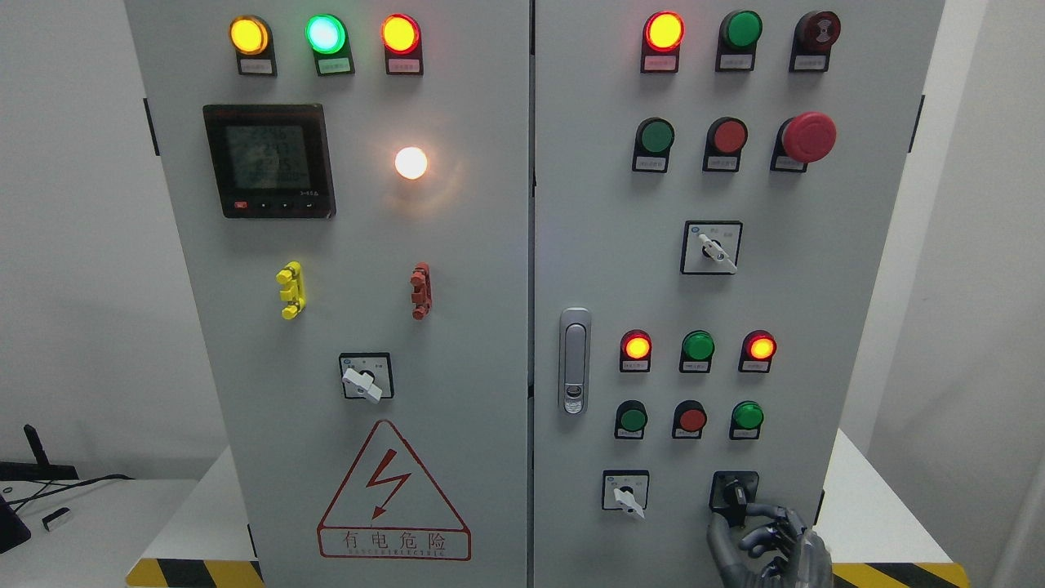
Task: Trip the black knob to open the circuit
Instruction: 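Close the right hand fingers around the black knob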
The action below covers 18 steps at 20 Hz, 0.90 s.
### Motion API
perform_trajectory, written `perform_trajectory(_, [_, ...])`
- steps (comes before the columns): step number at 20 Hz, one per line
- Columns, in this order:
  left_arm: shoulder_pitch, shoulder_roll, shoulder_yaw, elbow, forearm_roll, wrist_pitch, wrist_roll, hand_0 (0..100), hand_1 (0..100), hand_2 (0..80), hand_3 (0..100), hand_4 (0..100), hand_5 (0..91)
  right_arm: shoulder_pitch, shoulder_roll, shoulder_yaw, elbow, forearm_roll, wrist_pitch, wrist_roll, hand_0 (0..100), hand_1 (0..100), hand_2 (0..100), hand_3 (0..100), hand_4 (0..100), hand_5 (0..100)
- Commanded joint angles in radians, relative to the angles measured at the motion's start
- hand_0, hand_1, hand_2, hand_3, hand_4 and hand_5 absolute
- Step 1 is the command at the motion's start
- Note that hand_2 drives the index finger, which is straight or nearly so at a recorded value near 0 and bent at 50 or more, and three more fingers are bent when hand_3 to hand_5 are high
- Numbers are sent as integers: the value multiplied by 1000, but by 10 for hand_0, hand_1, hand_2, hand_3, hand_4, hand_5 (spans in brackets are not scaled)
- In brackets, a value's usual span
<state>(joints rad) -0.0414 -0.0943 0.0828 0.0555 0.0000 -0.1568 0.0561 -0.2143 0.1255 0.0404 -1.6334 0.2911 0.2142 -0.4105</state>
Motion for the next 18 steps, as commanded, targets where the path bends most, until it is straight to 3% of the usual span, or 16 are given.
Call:
perform_trajectory(1, [0,1,0,0,-31,0,-1,120,389,0,0,0,0,1,2,4,1,2,-1,-1,296,770,509,818,816,915])
perform_trajectory(18, [0,1,0,0,-31,0,-1,120,389,0,0,0,0,0,2,7,17,8,-1,-1,315,765,517,828,823,916])
